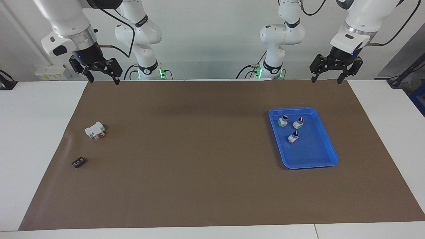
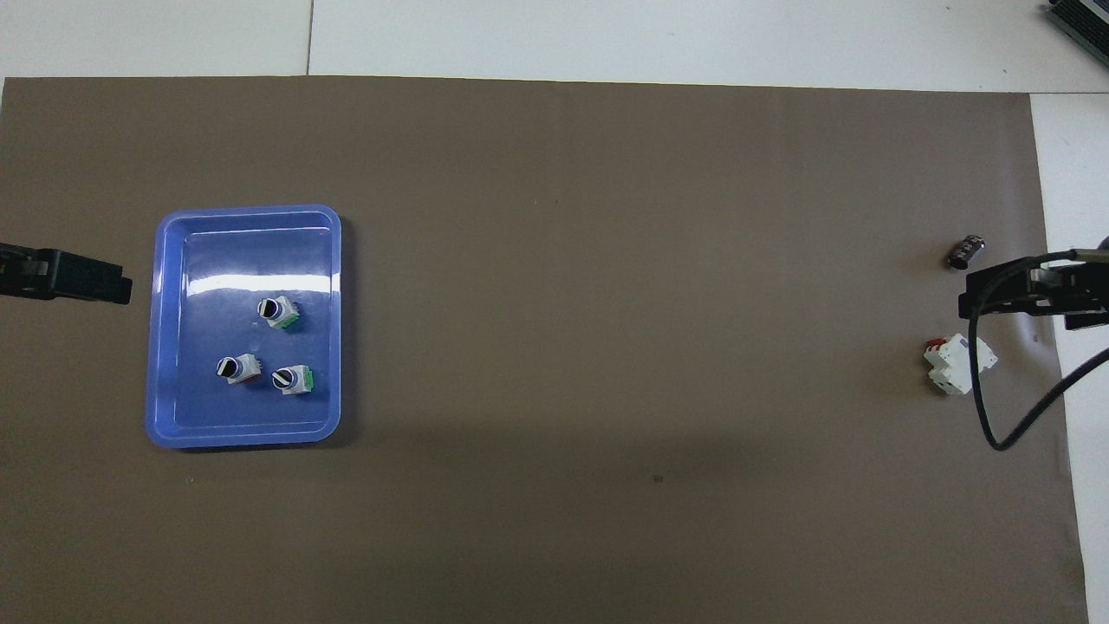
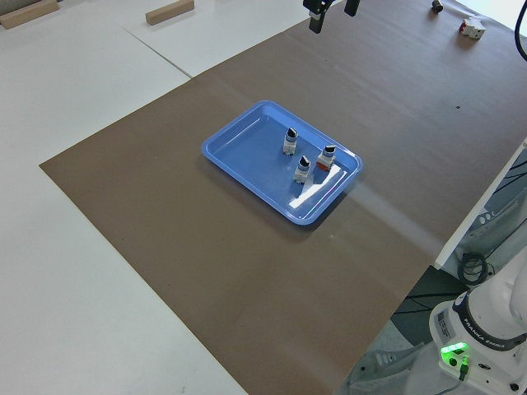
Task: Turn and place switch with both arms
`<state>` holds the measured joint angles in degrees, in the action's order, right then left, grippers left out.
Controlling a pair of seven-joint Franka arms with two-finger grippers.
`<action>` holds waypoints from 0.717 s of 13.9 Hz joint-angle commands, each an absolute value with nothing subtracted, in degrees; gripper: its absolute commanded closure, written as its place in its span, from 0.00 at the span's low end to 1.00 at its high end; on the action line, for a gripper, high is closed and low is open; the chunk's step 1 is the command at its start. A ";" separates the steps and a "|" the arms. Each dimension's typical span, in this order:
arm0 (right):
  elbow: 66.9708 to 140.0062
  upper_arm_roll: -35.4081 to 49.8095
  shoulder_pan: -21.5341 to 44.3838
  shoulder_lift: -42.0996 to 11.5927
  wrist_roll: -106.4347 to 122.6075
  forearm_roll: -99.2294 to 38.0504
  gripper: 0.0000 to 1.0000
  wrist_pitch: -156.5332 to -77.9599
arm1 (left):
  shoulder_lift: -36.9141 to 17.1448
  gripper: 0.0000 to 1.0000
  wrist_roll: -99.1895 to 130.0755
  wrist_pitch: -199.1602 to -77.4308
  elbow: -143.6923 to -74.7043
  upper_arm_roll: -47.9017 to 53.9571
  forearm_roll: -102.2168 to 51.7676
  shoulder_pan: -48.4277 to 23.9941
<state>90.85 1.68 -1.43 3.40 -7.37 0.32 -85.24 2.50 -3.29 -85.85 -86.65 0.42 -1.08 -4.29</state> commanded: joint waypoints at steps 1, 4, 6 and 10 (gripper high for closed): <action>91.58 -0.09 -0.26 4.04 -5.89 1.05 0.00 -85.52 | -1.06 0.00 -2.46 -81.92 -80.95 0.79 -0.79 -3.60; 91.76 -0.35 0.26 4.04 -5.89 0.97 0.00 -85.43 | 0.17 0.00 1.03 -82.26 -82.79 1.49 -0.88 -3.69; 91.67 -0.35 0.09 4.13 -5.89 0.97 0.00 -85.43 | 0.70 0.00 2.29 -82.18 -83.58 1.58 -0.88 -3.43; 91.67 -0.26 0.18 4.66 -5.80 0.35 0.00 -85.08 | 1.40 0.00 2.29 -82.09 -84.90 2.28 -0.88 -2.02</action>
